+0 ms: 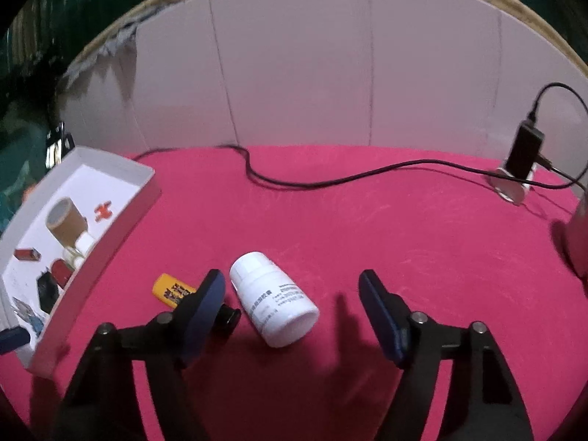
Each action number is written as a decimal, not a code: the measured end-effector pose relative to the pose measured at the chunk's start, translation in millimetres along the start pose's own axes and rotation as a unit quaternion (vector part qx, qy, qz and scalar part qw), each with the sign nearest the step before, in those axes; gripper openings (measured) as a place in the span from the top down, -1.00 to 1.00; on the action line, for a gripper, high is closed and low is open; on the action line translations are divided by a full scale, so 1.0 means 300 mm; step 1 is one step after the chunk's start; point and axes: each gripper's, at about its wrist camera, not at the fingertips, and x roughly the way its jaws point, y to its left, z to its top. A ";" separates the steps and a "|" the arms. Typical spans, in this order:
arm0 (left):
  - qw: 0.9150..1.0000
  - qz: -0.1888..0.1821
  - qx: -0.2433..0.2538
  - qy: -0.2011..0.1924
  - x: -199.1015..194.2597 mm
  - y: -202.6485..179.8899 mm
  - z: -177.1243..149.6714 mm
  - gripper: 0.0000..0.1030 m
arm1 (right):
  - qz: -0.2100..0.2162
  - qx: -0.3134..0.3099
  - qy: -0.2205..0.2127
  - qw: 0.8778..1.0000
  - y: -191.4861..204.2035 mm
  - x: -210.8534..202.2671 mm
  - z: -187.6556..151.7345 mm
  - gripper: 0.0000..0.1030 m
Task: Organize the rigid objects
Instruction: 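Move both tools back toward the yellow lighter and white pill bottle, then grasp the yellow lighter with the left tool while the right tool grasps the white pill bottle, then lift the yellow lighter and pill bottle toward the white tray with both tools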
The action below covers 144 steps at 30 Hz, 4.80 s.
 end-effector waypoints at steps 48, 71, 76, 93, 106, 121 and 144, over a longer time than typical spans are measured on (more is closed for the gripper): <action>0.987 -0.110 0.067 0.101 0.434 -0.044 0.235 -0.99 | 0.046 0.103 0.034 0.993 -0.293 -0.200 -0.237 0.30; 0.996 -0.020 -0.019 0.083 0.434 -0.067 0.207 -0.99 | 0.004 0.055 0.045 0.997 -0.226 -0.170 -0.220 0.19; 0.996 -0.019 -0.019 0.083 0.433 -0.068 0.208 -0.99 | 0.018 0.062 0.044 0.997 -0.255 -0.194 -0.243 0.19; 0.997 -0.018 -0.022 0.070 0.423 -0.060 0.214 -0.48 | -0.052 -0.013 0.061 0.997 -0.147 -0.148 -0.219 -0.06; 0.998 -0.032 -0.021 0.050 0.418 -0.056 0.212 0.55 | -0.074 -0.002 0.047 0.996 -0.169 -0.183 -0.222 0.31; 1.000 -0.005 -0.018 -0.009 0.336 -0.056 0.213 0.55 | -0.076 0.033 -0.011 0.997 -0.207 -0.262 -0.224 0.31; 0.993 0.029 -0.021 -0.108 0.212 -0.057 0.189 0.55 | -0.121 0.045 -0.125 0.984 -0.213 -0.398 -0.242 0.31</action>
